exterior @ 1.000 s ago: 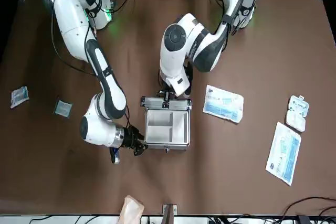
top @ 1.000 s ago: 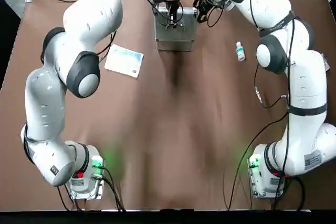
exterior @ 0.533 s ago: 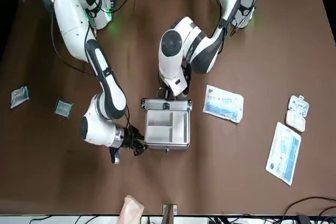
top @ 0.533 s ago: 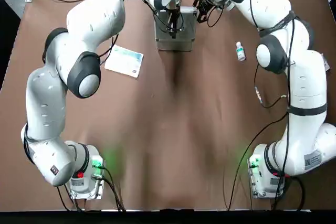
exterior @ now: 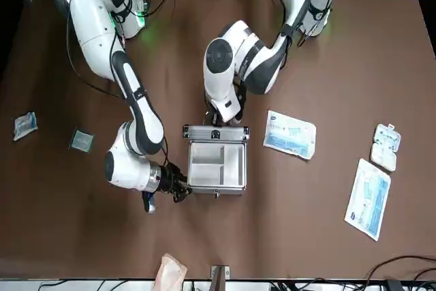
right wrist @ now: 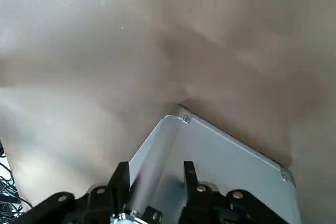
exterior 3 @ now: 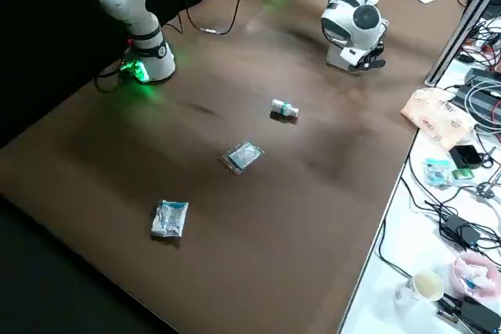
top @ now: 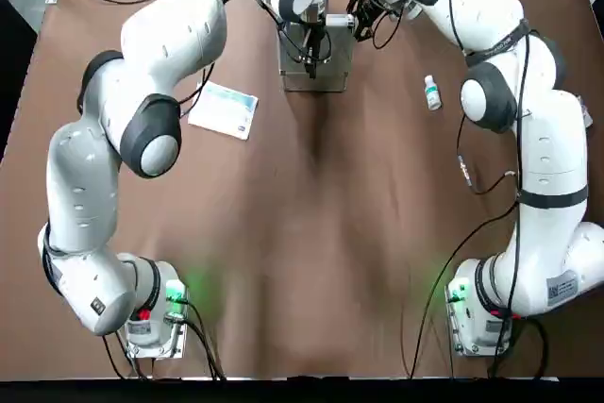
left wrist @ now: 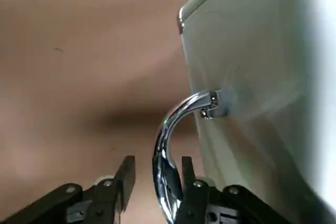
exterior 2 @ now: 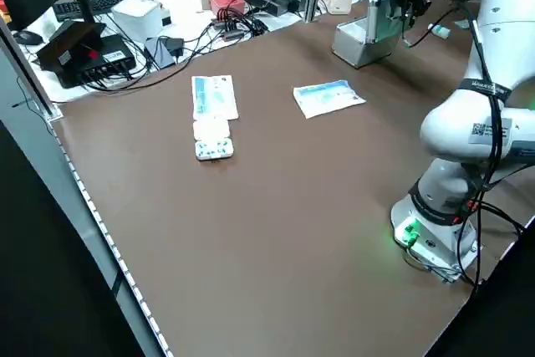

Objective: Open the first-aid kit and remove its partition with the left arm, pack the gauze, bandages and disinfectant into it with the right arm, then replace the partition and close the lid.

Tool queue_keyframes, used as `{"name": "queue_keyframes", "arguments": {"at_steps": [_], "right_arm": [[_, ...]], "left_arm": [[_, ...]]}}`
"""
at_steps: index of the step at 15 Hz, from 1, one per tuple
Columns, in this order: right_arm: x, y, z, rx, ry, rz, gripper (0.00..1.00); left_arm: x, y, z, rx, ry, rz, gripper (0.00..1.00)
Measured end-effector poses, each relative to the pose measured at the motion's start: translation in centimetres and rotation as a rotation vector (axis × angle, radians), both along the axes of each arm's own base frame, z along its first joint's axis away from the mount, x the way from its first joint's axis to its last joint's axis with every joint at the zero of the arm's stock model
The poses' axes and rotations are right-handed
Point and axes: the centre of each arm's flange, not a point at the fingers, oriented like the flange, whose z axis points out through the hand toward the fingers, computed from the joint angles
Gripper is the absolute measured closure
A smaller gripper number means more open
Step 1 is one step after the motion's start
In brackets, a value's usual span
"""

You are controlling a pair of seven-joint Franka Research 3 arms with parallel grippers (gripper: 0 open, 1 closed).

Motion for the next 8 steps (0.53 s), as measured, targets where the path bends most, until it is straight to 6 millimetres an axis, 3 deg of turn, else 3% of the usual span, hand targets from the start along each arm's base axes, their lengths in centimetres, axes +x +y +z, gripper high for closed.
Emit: {"name": "queue_keyframes", "arguments": {"at_steps": [1,3,5,8], "right_arm": [[0.0,0.0,0.0,0.000,0.000,0.000,0.53],[0.0,0.0,0.0,0.000,0.000,0.000,0.53],[0.0,0.0,0.0,0.000,0.000,0.000,0.52],[0.0,0.0,0.0,0.000,0.000,-0.001,0.52]], "left_arm": [[-0.3,-0.1,-0.1,0.007,0.010,-0.004,0.46],[-0.7,-0.3,-0.1,0.012,0.019,-0.013,0.43],[-1.2,-0.5,-0.2,0.021,0.036,-0.022,0.29],[-1.5,-0.6,-0.3,0.026,0.045,-0.027,0.25]]}}
